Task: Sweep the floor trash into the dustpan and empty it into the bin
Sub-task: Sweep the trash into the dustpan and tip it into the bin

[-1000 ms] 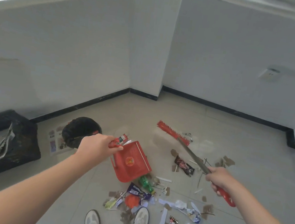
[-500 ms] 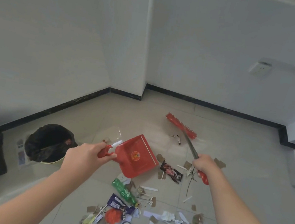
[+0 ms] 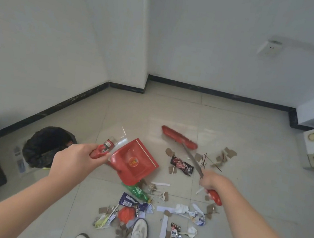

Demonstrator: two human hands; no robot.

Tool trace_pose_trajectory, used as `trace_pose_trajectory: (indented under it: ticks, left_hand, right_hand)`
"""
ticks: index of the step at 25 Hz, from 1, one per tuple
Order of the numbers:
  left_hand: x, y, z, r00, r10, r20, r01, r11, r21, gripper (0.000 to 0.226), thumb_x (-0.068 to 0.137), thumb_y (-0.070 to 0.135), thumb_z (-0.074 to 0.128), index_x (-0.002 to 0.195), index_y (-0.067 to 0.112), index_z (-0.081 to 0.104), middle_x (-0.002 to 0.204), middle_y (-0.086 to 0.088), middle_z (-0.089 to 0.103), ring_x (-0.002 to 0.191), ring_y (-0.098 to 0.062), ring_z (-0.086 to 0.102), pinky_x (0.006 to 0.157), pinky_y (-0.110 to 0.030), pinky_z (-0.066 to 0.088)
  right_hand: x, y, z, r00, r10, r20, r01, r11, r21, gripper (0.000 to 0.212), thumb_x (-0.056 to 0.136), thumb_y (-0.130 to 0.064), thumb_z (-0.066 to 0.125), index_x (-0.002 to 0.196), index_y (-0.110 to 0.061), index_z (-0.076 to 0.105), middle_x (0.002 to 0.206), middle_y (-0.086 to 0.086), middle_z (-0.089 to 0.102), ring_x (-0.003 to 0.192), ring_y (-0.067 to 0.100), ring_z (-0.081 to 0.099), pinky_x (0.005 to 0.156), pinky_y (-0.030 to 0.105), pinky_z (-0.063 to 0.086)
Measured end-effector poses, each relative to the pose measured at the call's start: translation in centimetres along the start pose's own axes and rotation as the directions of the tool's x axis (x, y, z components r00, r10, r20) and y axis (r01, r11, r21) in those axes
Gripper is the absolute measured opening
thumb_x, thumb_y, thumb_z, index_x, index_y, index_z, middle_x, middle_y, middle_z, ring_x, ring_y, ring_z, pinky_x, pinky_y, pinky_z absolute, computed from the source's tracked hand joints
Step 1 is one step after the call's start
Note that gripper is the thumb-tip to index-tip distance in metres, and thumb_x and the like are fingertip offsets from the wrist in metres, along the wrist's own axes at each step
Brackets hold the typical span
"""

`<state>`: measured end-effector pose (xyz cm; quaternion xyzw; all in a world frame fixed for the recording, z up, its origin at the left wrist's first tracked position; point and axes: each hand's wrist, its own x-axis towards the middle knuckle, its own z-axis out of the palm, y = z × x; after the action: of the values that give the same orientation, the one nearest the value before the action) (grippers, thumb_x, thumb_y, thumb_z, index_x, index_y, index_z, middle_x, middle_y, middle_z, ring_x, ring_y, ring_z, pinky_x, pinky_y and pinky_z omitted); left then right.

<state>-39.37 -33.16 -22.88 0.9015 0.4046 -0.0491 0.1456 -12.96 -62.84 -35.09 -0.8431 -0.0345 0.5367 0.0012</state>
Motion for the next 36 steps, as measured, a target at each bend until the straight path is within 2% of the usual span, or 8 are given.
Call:
trace_pose_trajectory:
  ticks: [5, 7, 9, 15, 20, 24, 30, 36]
  left_hand:
    - [-1.9, -1.5, -1.9, 0.998, 0.031, 0.052, -0.03, 0.999, -0.03, 0.055, 0.081, 0.065, 0.056, 0.052, 0.02, 0.045, 0.05, 0.003, 0.052, 0.053, -0.016, 0.053, 0.047, -0.025, 0.033]
    - [-3.2, -3.1, -2.8, 0.987, 0.123, 0.103, -0.126, 0.992, 0.022, 0.052, 0.082, 0.065, 0.054, 0.053, 0.024, 0.041, 0.052, 0.006, 0.05, 0.056, -0.016, 0.051, 0.049, -0.025, 0.031]
    - [-4.0, -4.8, -4.4, 0.969, 0.215, 0.125, -0.223, 0.973, 0.054, 0.05, 0.083, 0.064, 0.053, 0.053, 0.027, 0.036, 0.052, 0.007, 0.046, 0.055, -0.014, 0.047, 0.048, -0.025, 0.028]
    - [-4.5, -10.2, -8.9, 0.939, 0.337, 0.069, -0.339, 0.941, 0.017, 0.054, 0.082, 0.063, 0.055, 0.056, 0.019, 0.038, 0.054, 0.003, 0.049, 0.056, -0.017, 0.05, 0.047, -0.025, 0.028]
    - [-4.3, -10.2, -10.6, 0.895, 0.441, 0.065, -0.443, 0.896, 0.023, 0.051, 0.082, 0.061, 0.056, 0.057, 0.019, 0.043, 0.057, 0.005, 0.051, 0.058, -0.015, 0.052, 0.048, -0.024, 0.031]
    - [-4.7, -7.9, -10.1, 0.897, 0.438, 0.059, -0.438, 0.899, -0.021, 0.048, 0.084, 0.066, 0.052, 0.06, 0.026, 0.045, 0.061, 0.011, 0.051, 0.063, -0.015, 0.055, 0.051, -0.025, 0.035]
    - [-4.0, 0.3, -8.7, 0.877, 0.481, 0.017, -0.48, 0.877, -0.017, 0.044, 0.085, 0.065, 0.052, 0.061, 0.029, 0.043, 0.059, 0.009, 0.051, 0.062, -0.017, 0.055, 0.049, -0.024, 0.031]
    - [0.0, 11.2, -4.9, 0.896, 0.444, 0.009, -0.444, 0.896, -0.004, 0.048, 0.084, 0.065, 0.053, 0.063, 0.023, 0.047, 0.061, 0.006, 0.055, 0.063, -0.02, 0.058, 0.051, -0.024, 0.036]
  right_hand:
    - [-7.1, -0.5, 9.4, 0.995, 0.096, 0.013, -0.095, 0.991, -0.098, 0.047, 0.09, 0.001, 0.049, 0.136, 0.003, 0.04, 0.092, 0.015, 0.065, 0.057, 0.021, 0.06, 0.046, 0.028, 0.05]
    - [-10.4, -1.3, 13.3, 0.992, 0.122, 0.042, -0.116, 0.985, -0.129, 0.045, 0.088, 0.002, 0.055, 0.131, 0.008, 0.046, 0.088, 0.013, 0.062, 0.067, 0.024, 0.066, 0.051, 0.029, 0.052]
    - [-13.0, -1.5, 16.9, 0.991, 0.114, 0.064, -0.105, 0.986, -0.131, 0.034, 0.086, 0.002, 0.054, 0.119, 0.006, 0.053, 0.073, 0.01, 0.06, 0.059, 0.023, 0.064, 0.05, 0.03, 0.051]
    - [-19.7, -2.7, 24.6, 0.993, 0.12, -0.018, -0.112, 0.963, 0.245, 0.031, 0.084, -0.001, 0.038, 0.108, -0.006, 0.057, 0.055, 0.006, 0.056, 0.038, 0.017, 0.05, 0.043, 0.024, 0.045]
    - [-22.9, -1.8, 21.5, 0.985, 0.147, -0.088, -0.073, 0.826, 0.559, 0.045, 0.09, 0.0, 0.047, 0.134, -0.01, 0.05, 0.049, 0.003, 0.046, 0.032, 0.011, 0.038, 0.034, 0.019, 0.036]
    - [-22.7, 0.7, 18.5, 0.973, 0.187, -0.134, -0.041, 0.712, 0.701, 0.051, 0.088, 0.002, 0.047, 0.136, -0.015, 0.05, 0.043, 0.001, 0.043, 0.028, 0.01, 0.036, 0.034, 0.016, 0.035]
    - [-18.9, 6.6, 11.6, 0.963, 0.222, -0.154, -0.014, 0.609, 0.793, 0.046, 0.087, 0.002, 0.049, 0.131, -0.011, 0.053, 0.037, 0.001, 0.042, 0.028, 0.012, 0.037, 0.036, 0.015, 0.034]
    - [-11.6, 12.2, 1.3, 0.934, 0.307, -0.183, -0.013, 0.542, 0.841, 0.066, 0.086, 0.007, 0.051, 0.145, -0.02, 0.037, 0.052, 0.009, 0.045, 0.031, 0.014, 0.038, 0.033, 0.016, 0.037]
